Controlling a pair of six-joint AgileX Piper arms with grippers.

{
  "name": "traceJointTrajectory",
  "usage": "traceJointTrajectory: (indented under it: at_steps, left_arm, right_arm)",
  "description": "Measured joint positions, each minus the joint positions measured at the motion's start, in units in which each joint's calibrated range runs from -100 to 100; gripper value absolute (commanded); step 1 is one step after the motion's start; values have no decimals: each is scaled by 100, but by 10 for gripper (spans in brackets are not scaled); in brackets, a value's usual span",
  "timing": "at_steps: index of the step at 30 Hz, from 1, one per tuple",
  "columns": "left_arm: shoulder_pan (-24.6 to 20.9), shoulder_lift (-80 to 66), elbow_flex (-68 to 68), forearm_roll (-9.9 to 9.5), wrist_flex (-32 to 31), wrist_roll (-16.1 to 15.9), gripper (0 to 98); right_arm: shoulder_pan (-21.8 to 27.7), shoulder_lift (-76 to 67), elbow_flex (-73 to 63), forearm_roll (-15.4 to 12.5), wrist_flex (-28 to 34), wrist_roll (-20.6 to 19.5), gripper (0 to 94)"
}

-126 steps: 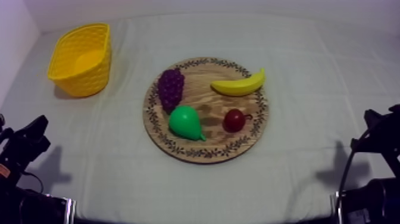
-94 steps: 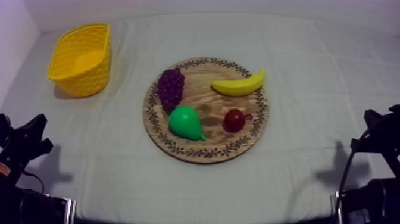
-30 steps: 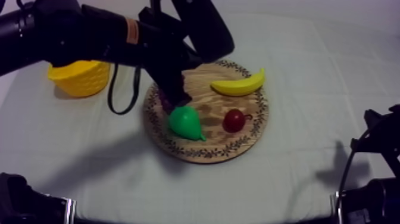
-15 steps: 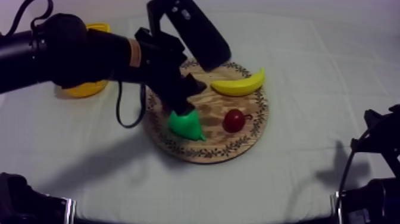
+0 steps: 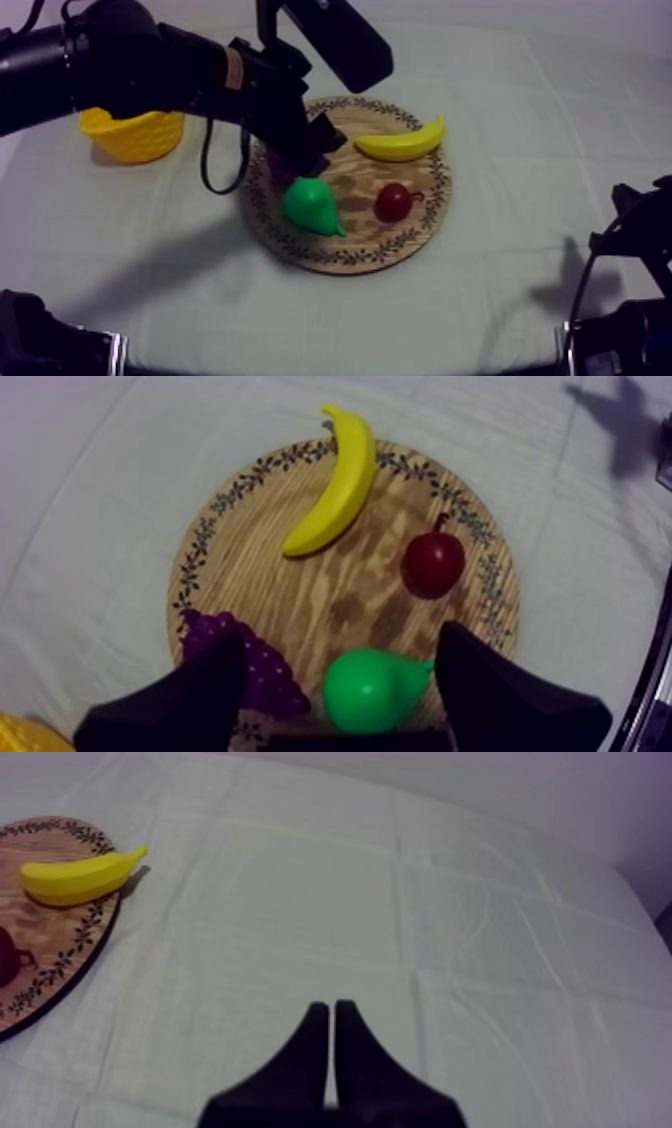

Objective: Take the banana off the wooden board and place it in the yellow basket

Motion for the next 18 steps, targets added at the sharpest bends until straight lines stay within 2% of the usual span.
traceJointTrajectory:
  at_steps: [7,18]
  left_arm:
    - [-71,364,-297,1,111,-33,690]
    - [-68,1711,-1762,8,1042,-263,692]
  right_arm:
    - [0,0,0,0,0,3,3]
    - [0,0,0,0,0,3,3]
